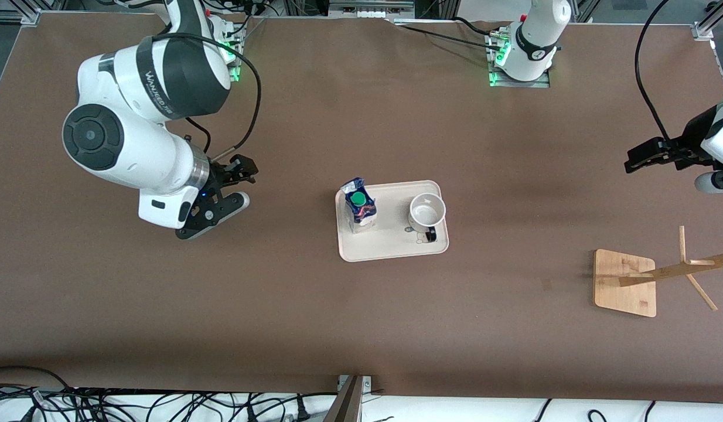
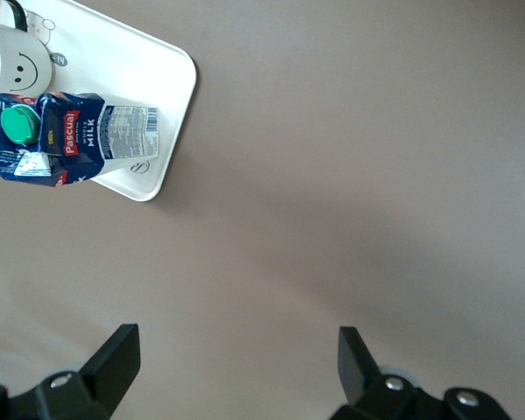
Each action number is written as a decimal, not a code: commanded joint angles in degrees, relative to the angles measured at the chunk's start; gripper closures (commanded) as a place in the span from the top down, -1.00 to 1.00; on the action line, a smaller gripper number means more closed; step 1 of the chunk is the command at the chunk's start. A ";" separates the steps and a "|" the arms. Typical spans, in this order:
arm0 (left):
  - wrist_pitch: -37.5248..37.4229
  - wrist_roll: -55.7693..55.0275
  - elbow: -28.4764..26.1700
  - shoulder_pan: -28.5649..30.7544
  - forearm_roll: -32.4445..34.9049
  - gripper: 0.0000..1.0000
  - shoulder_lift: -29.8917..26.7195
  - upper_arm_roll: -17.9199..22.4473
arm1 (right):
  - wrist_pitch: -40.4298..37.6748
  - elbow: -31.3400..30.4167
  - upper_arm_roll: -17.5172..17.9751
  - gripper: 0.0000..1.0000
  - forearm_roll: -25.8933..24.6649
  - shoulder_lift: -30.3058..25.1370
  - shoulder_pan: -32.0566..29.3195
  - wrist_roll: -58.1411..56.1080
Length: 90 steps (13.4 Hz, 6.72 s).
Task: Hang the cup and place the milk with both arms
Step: 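Move the right gripper toward the milk carton on the tray, then lower the open right gripper around the blue milk carton, then close the right gripper on the milk carton, then lift the milk carton with the right gripper while the left gripper reaches the mug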
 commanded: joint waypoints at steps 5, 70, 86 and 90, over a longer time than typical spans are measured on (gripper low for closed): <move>-0.58 -0.38 0.94 0.22 -0.53 1.00 0.09 -0.09 | 0.69 -0.35 -0.29 1.00 1.25 0.05 0.55 0.67; -0.84 -0.47 0.94 0.13 -0.53 1.00 0.01 -0.62 | 25.74 -0.27 12.54 1.00 1.16 13.76 11.10 25.20; -1.01 -0.38 0.94 0.13 -0.53 1.00 -0.17 -0.70 | 26.09 0.09 12.54 -0.23 1.16 13.32 10.48 25.71; -1.01 -0.38 0.94 0.04 -0.53 1.00 -0.26 -0.88 | 25.82 0.09 12.36 -0.23 0.98 11.92 10.83 29.49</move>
